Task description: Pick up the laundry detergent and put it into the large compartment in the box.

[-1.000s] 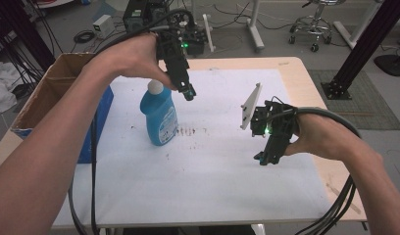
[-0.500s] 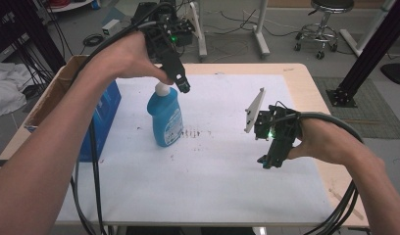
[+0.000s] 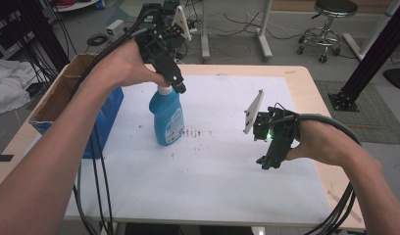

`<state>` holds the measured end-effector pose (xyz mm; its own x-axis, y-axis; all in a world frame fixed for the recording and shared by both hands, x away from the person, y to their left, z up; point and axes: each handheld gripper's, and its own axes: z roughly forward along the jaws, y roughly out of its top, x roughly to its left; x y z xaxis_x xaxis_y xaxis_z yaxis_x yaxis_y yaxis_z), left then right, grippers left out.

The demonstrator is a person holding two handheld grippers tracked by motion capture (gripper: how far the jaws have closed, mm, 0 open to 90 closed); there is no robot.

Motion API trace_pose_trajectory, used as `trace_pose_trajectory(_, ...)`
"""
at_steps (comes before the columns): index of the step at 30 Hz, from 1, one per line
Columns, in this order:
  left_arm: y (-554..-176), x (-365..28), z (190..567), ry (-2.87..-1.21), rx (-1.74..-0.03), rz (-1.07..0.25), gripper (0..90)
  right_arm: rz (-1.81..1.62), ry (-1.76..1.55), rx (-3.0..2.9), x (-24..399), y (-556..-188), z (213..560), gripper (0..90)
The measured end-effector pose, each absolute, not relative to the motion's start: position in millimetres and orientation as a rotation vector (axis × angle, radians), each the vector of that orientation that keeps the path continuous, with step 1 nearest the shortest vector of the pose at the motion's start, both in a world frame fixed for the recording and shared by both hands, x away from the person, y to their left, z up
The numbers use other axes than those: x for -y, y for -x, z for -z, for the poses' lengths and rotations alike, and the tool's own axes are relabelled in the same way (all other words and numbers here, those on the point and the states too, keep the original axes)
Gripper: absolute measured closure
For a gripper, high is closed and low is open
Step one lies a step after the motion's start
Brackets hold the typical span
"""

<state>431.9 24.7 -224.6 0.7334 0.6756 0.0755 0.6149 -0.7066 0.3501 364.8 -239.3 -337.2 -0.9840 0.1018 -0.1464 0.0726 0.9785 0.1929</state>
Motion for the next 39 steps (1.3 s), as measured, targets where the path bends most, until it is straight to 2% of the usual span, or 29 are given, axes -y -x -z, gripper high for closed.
trace_pose_trajectory(18,-428,-36,251,-2.477,-1.194,-0.263,16.8,-0.266,-0.133,-2.973,240,-363,340,11.6)
trace_pose_trajectory(39,-428,-37,279,-2.455,-1.271,-0.258,16.8,-0.253,-0.128,-2.984,240,-365,345,11.6)
